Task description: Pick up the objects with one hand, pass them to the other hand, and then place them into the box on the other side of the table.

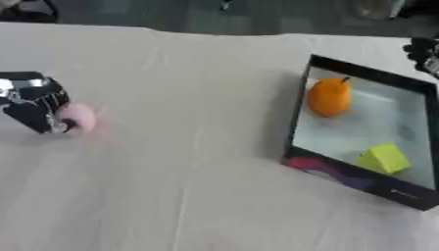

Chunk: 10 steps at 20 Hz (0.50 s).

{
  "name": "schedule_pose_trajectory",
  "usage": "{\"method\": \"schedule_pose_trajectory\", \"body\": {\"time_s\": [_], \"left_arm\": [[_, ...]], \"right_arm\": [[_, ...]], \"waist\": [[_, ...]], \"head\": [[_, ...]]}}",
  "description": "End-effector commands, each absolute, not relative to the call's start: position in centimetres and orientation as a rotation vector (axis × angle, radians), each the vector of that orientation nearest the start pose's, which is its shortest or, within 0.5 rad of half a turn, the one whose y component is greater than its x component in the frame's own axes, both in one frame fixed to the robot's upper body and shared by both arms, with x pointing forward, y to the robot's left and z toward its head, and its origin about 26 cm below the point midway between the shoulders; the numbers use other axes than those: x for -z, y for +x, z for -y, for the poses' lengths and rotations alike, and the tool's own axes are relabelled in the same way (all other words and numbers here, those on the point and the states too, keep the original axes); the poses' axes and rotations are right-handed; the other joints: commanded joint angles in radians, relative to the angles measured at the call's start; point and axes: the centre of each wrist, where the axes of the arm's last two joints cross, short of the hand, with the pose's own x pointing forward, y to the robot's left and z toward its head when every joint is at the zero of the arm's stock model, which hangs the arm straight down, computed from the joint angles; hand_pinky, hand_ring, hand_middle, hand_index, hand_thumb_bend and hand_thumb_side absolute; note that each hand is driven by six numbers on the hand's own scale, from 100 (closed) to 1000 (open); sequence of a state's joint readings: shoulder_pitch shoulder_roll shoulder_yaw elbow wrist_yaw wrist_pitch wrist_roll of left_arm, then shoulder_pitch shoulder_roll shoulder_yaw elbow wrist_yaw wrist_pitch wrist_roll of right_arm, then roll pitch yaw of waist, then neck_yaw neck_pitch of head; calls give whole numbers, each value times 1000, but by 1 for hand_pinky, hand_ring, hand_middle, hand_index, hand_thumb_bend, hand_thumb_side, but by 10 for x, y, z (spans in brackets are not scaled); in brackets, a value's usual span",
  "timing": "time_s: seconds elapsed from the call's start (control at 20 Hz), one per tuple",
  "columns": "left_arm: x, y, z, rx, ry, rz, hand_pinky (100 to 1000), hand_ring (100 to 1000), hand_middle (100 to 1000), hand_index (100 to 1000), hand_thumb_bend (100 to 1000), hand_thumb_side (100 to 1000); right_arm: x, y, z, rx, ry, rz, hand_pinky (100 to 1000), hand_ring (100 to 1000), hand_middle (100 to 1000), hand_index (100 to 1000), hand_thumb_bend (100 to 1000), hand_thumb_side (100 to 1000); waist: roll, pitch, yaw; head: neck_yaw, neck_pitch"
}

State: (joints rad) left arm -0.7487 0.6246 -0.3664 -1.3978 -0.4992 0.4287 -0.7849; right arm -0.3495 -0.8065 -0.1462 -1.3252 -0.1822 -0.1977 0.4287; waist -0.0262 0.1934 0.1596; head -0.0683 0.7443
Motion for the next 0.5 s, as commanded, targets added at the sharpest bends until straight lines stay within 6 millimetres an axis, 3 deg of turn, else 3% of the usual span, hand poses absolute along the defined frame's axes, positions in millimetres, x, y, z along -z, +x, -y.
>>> {"method": "schedule_pose_trajectory", "body": {"time_s": [0.05,0.2,0.4,0.45,0.5], "left_arm": [[-242,407,-262,1297,534,1097,769,634,554,544,214,100],[-253,401,-250,1251,575,1228,770,624,544,538,194,100],[-252,398,-232,1204,610,1348,768,616,537,534,183,100],[-251,398,-227,1193,613,1377,768,612,533,532,174,100],[-250,398,-223,1184,615,1402,767,610,532,532,169,100]], "right_arm": [[-201,340,474,-747,-367,1800,1000,1000,954,1000,100,720],[-209,344,468,-754,-353,1839,1000,1000,964,1000,100,669],[-218,350,457,-760,-302,1873,1000,1000,975,1000,100,640],[-221,352,454,-764,-289,1887,1000,1000,967,1000,100,545],[-225,354,449,-771,-282,1903,1000,1000,964,1000,100,510]], "waist": [[10,-34,2],[8,-35,4],[3,-37,5],[2,-37,5],[1,-38,5]], "head": [[-2,-10],[-4,-9],[0,-11],[1,-12],[3,-13]]}}
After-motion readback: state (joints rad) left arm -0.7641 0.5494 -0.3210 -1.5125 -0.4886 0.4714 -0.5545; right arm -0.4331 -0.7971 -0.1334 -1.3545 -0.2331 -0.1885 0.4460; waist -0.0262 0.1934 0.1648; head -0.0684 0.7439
